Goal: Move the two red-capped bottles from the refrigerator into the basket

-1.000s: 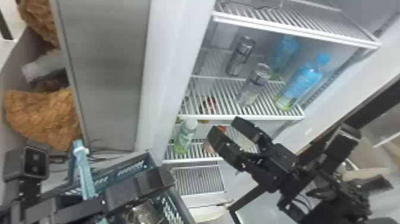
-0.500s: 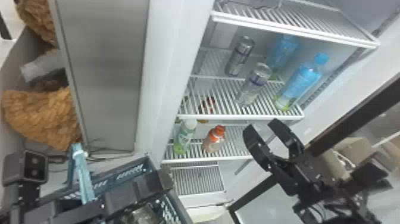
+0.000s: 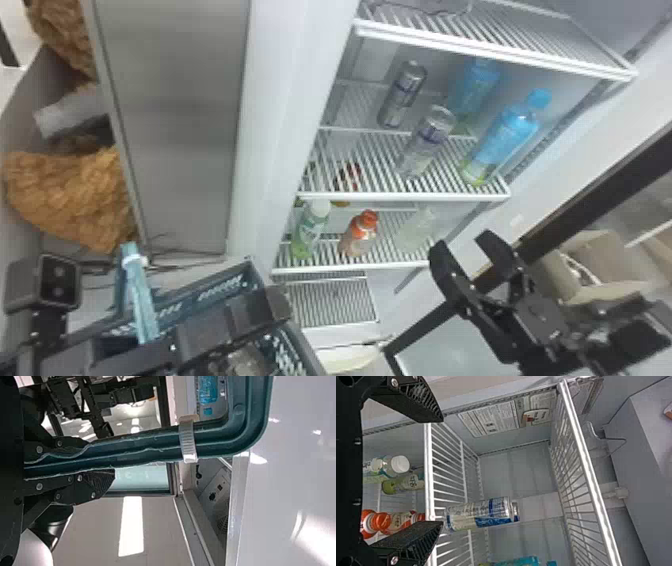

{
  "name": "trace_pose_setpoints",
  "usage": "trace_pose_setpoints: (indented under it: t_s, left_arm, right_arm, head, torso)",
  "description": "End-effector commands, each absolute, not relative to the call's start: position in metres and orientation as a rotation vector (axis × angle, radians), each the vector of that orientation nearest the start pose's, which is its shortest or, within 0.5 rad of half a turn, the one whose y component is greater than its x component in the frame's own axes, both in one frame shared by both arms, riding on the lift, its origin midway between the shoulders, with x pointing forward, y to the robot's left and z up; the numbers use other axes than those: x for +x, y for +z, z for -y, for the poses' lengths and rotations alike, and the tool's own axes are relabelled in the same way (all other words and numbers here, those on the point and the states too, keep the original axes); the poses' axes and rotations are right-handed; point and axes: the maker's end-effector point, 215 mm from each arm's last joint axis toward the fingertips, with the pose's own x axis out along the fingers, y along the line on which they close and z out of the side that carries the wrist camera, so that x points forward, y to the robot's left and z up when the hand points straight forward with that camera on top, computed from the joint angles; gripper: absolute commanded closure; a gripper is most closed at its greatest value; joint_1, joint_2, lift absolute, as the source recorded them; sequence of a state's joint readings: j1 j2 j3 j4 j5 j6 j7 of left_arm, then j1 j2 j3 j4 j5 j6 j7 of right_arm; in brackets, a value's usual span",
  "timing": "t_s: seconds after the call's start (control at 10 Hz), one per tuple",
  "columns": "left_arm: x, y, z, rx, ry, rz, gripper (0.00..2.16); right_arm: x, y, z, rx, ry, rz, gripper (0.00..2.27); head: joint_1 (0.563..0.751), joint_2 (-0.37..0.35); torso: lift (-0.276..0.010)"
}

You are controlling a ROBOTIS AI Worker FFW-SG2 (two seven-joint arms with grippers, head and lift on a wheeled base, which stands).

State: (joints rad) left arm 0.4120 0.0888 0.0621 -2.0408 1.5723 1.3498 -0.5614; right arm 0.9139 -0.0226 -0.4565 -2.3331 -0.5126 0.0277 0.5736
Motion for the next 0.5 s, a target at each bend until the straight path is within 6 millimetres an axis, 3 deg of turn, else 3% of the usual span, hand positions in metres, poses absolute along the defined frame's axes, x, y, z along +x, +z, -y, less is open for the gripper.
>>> trace_pose_setpoints:
  t_s: [0.0, 0.4]
  left_arm:
    - [0.230, -0.226, 0.010, -1.512, -1.430, -0.704, 1.21]
    - [0.227, -0.230, 0.008, -1.521, -1.417, -0.714, 1.21]
  right_arm:
    - [0.299, -0.288, 0.315, 0.175, 0.246, -0.044, 0.10]
    - [0.277, -0.288, 0.319, 0.162, 0.219, -0.018, 0.10]
  head:
    - [0.695, -0.350]
    - [0.695, -0.350]
  torso:
    - [0.000]
    - [0.000]
